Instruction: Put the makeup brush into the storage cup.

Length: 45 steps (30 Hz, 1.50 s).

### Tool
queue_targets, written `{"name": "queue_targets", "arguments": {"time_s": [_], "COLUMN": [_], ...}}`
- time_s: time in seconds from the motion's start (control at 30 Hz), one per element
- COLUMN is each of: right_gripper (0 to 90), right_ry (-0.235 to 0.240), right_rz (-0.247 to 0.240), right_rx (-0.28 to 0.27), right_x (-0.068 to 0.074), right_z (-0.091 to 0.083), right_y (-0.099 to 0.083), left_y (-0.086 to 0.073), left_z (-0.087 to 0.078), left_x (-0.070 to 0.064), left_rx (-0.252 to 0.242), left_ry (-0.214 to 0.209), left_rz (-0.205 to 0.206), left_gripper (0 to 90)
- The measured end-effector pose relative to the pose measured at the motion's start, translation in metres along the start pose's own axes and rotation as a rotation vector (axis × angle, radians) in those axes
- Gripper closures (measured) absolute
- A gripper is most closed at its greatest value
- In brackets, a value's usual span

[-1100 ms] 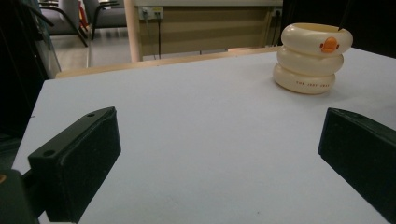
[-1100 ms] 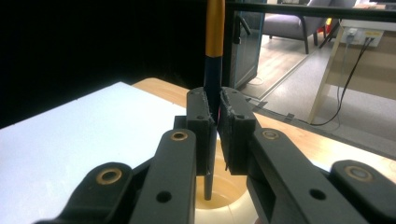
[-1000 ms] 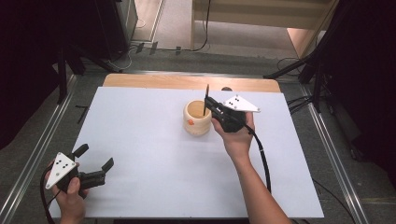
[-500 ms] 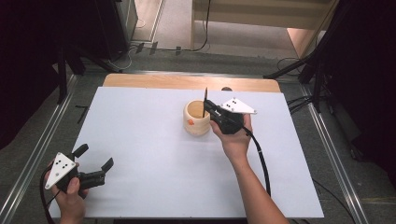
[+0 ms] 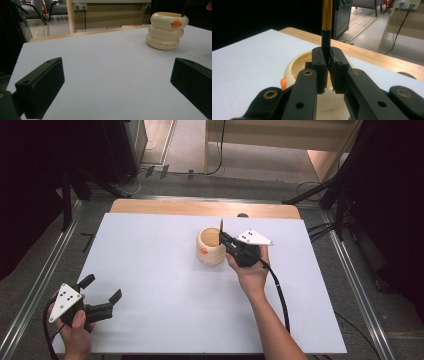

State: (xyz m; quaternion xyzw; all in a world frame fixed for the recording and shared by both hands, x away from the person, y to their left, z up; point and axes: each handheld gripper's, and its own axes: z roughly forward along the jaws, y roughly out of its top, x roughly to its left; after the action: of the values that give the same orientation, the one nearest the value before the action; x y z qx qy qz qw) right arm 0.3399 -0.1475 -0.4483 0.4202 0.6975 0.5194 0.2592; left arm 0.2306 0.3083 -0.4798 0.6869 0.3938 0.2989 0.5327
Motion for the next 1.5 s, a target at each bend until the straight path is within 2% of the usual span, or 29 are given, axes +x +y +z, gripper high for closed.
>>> {"name": "queue_targets", "arguments": {"time_s": [0.6, 0.9, 1.5], "right_gripper": [84.0, 83.4, 82.5], "right_ry": [0.002, 0.013, 0.014], "right_rz": [0.001, 0.034, 0.043], "right_rx": [0.03, 0.034, 0.023], "right_x": [0.0, -0.001, -0.002], "right_z": [0.003, -0.001, -0.011], "right_y": [-0.007, -0.005, -0.006], "left_y": [0.0, 0.0, 0.0], "left_z": [0.0, 0.0, 0.0], "left_x": [0.0, 0.0, 0.0], "left_rx": [0.0, 0.001, 0.002], "left_ry": [0.0, 0.0, -0.003], "left_rz": [0.001, 0.002, 0.001], "left_gripper": [0.0, 0.0, 0.0]}}
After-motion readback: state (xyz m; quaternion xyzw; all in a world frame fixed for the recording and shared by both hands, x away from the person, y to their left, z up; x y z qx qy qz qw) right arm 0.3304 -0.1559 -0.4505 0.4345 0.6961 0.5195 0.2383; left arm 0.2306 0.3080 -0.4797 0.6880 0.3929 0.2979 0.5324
